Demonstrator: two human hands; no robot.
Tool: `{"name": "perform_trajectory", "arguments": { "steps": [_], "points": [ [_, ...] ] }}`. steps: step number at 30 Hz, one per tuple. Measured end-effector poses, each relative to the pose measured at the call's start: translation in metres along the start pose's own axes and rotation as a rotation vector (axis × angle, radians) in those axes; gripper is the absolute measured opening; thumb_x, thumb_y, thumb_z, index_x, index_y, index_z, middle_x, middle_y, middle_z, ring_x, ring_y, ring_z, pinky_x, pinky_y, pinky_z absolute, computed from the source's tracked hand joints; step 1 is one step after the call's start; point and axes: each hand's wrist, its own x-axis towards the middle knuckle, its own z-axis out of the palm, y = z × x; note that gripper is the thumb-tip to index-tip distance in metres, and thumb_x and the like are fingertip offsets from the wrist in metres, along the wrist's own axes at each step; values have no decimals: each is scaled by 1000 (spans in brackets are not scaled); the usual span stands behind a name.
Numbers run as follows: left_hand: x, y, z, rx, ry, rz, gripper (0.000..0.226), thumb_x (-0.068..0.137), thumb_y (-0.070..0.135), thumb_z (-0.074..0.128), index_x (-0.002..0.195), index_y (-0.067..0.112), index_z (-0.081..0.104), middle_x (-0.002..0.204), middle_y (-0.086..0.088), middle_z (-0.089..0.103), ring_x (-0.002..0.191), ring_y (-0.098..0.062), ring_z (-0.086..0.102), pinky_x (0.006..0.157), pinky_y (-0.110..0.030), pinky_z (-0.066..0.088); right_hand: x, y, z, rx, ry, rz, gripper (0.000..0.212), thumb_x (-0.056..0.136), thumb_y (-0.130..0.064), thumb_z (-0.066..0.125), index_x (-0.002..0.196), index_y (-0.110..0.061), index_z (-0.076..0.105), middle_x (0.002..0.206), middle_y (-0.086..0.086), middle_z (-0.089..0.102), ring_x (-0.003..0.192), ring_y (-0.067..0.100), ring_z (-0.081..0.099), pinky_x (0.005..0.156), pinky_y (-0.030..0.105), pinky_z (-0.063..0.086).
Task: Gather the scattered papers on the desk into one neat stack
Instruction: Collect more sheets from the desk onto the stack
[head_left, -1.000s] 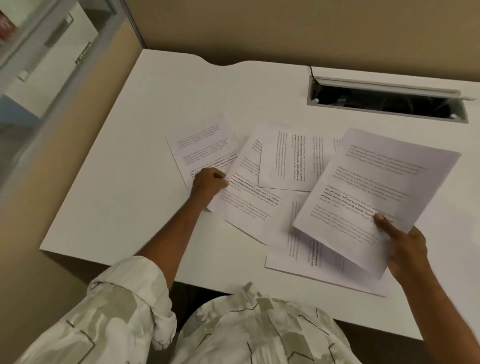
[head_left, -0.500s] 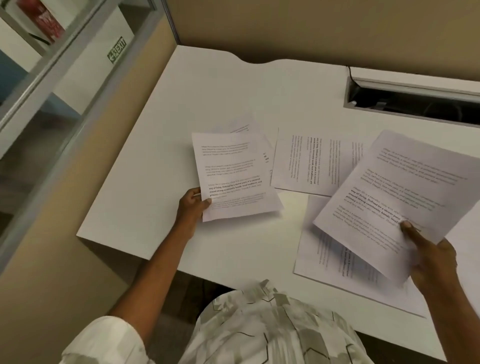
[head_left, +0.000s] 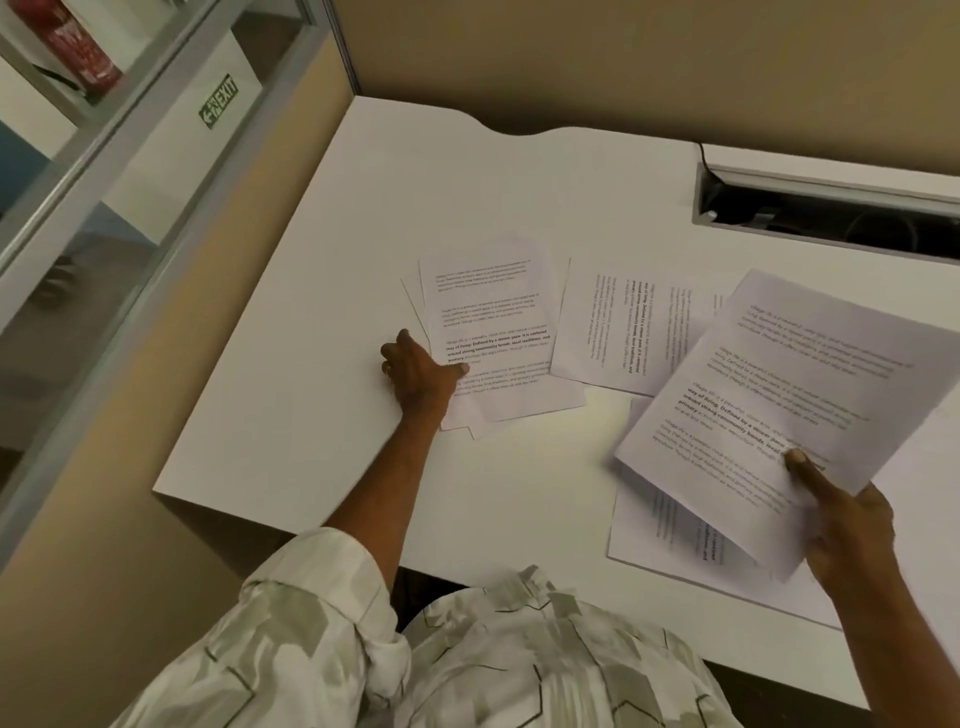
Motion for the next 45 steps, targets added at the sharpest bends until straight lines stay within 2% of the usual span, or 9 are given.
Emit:
{"name": "perform_trajectory", "arguments": {
  "steps": [2,5,10,14,22,26,30,37,45],
  "points": [
    [2,10,2,-23,-36,-27,110,77,17,90,159,4,19,152,-20,33,138,-40,42,106,-47,45,-1,2,1,14,0,-4,34,92,-21,77,122,-31,66,110,-18,75,98,18,70,82,42,58],
    [4,21,0,-61,-59,-105,93,77,8,87,150,2,30,148,-20,39,131,-40,51,97,-44,51,-2,5,3,30,-14,0,45,94,-18,75,136,-22,61,116,-14,73,100,20,70,86,47,61],
    [14,28,3,-130,-110,-127,59,78,-1,83,128,0,52,131,-18,67,113,-35,69,82,-37,59,-1,6,7,39,-32,-6,31,93,-19,76,120,-29,66,115,-13,74,100,20,71,79,44,65],
    [13,29,7,-51,-102,-15,38,88,8,71,126,6,65,129,-14,70,113,-33,68,89,-35,58,0,6,10,12,-33,-5,23,92,-20,77,111,-30,68,104,-17,75,94,16,70,80,37,57],
    [-3,2,-40,-361,-55,161,38,94,5,53,131,14,60,124,-7,69,112,-29,64,94,-32,51,-1,5,19,-21,-108,-26,20,92,-20,77,110,-26,68,88,-18,78,74,4,76,53,13,57],
    [-19,-1,-99,-620,-34,252,39,96,2,58,125,28,63,110,22,73,100,-4,70,92,-26,55,2,3,33,-10,-196,-12,22,94,-17,75,115,-22,69,96,-13,82,81,12,80,62,22,62],
    [-32,11,-128,-849,-281,353,47,96,1,59,138,20,60,133,1,71,121,-17,67,100,-30,55,4,0,52,-18,-305,-15,23,95,-21,75,118,-22,70,107,-4,82,91,22,80,69,31,65],
    [-82,47,-53,-534,-347,478,34,96,-3,64,113,27,67,108,10,76,101,-12,71,98,-34,55,-4,-14,92,-16,-521,-48,35,98,-22,70,132,-12,66,119,8,79,103,29,78,79,39,65],
    [-78,60,-5,-436,-481,291,30,102,28,53,131,26,53,129,2,67,118,-24,65,100,-47,55,-5,-26,111,-90,-628,-135,32,107,-6,51,137,2,60,125,26,70,109,42,74,89,60,61]
  ]
}}
